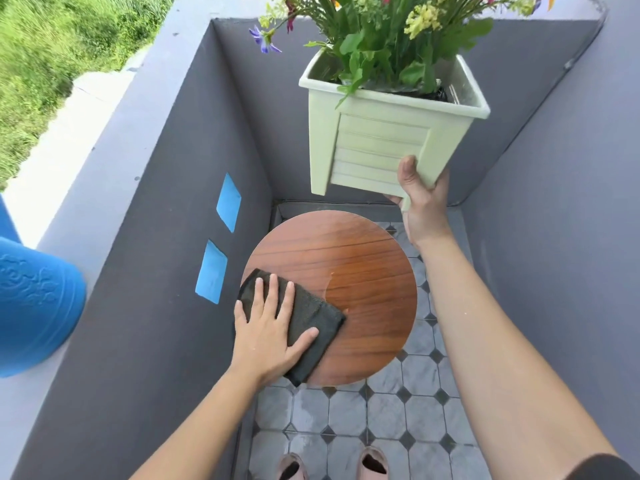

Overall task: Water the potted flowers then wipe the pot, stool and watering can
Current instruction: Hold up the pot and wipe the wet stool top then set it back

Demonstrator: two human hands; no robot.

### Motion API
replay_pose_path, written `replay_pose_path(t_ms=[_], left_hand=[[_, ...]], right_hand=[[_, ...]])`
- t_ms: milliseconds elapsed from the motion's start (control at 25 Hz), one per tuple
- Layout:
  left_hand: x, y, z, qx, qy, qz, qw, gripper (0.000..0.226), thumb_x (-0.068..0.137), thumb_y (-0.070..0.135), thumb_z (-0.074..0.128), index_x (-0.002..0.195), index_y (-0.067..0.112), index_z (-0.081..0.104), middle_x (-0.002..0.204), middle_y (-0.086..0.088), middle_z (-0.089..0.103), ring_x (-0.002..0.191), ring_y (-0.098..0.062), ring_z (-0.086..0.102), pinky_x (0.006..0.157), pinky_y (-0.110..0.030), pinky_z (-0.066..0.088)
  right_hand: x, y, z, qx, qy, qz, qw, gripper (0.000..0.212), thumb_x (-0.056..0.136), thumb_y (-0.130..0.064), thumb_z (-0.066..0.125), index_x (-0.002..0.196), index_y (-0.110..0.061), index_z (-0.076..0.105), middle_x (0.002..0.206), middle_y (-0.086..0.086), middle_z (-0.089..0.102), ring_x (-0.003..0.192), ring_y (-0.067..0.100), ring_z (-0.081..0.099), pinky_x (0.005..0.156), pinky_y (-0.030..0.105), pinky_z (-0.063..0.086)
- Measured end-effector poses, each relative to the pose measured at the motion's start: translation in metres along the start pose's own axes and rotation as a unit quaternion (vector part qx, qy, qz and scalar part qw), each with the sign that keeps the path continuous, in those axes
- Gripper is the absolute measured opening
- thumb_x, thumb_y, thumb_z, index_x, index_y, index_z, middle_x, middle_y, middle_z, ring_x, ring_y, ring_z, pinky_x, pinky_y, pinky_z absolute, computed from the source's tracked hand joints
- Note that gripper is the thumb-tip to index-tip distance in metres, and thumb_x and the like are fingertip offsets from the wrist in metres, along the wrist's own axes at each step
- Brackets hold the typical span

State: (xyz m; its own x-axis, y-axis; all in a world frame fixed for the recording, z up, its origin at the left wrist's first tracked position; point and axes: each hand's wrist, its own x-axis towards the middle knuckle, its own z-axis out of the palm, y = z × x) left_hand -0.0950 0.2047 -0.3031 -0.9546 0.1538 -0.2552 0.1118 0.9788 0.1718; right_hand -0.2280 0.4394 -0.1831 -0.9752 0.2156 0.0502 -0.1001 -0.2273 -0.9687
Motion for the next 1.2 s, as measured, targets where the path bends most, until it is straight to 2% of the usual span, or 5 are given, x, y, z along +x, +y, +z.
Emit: replay_pose_path(t_ms=[360,560,760,960,1200], left_hand=[[-0.057,0.068,0.033,-0.021,-0.002,-0.04,0.999,0.121,0.059,0.09,0.04,0.142,0.002,0.032,0.15,-0.026,0.028,0.139,-0.042,0.019,0.101,-0.067,0.025],[-0.061,0.078,0.044,0.006,0.039,-0.024,0.999,0.07,0.08,0.014,0.043,0.145,0.004,0.018,0.156,-0.025,-0.008,0.131,-0.049,0.036,0.093,-0.07,0.031],[-0.06,0.062,0.066,0.035,0.107,0.11,0.988,0.129,0.054,0.029,0.085,0.15,0.022,0.0,0.157,-0.016,-0.002,0.136,-0.04,0.023,0.098,-0.063,0.032],[-0.058,0.049,0.062,0.158,0.187,0.224,0.943,0.055,0.094,0.002,0.024,0.144,0.025,0.029,0.139,-0.009,0.052,0.127,-0.04,0.047,0.089,-0.054,0.048],[-0.061,0.058,0.068,0.152,0.18,0.209,0.949,0.051,0.092,0.003,0.018,0.136,0.015,0.04,0.13,-0.008,0.061,0.124,-0.044,0.041,0.095,-0.056,0.038]], right_hand=[[-0.006,-0.017,-0.003,-0.02,0.011,-0.001,1.0,0.085,0.038,-0.08,0.07,0.104,-0.033,0.045,0.107,-0.021,0.055,0.089,-0.018,0.06,0.059,0.017,0.053],[-0.012,-0.026,-0.006,-0.023,0.016,-0.014,1.0,0.085,0.039,-0.079,0.07,0.105,-0.031,0.045,0.106,-0.019,0.055,0.088,-0.018,0.06,0.058,0.016,0.053],[-0.01,-0.03,-0.015,-0.022,0.026,-0.016,0.999,0.086,0.04,-0.078,0.072,0.107,-0.031,0.046,0.106,-0.017,0.058,0.091,-0.012,0.062,0.06,0.02,0.054],[-0.009,-0.031,-0.024,-0.011,0.03,-0.014,0.999,0.085,0.042,-0.075,0.073,0.111,-0.031,0.047,0.105,-0.018,0.06,0.095,-0.007,0.063,0.063,0.024,0.055],[-0.011,-0.035,-0.027,-0.004,0.036,-0.009,0.999,0.088,0.04,-0.076,0.073,0.111,-0.034,0.046,0.105,-0.022,0.059,0.095,-0.008,0.061,0.062,0.025,0.055]])
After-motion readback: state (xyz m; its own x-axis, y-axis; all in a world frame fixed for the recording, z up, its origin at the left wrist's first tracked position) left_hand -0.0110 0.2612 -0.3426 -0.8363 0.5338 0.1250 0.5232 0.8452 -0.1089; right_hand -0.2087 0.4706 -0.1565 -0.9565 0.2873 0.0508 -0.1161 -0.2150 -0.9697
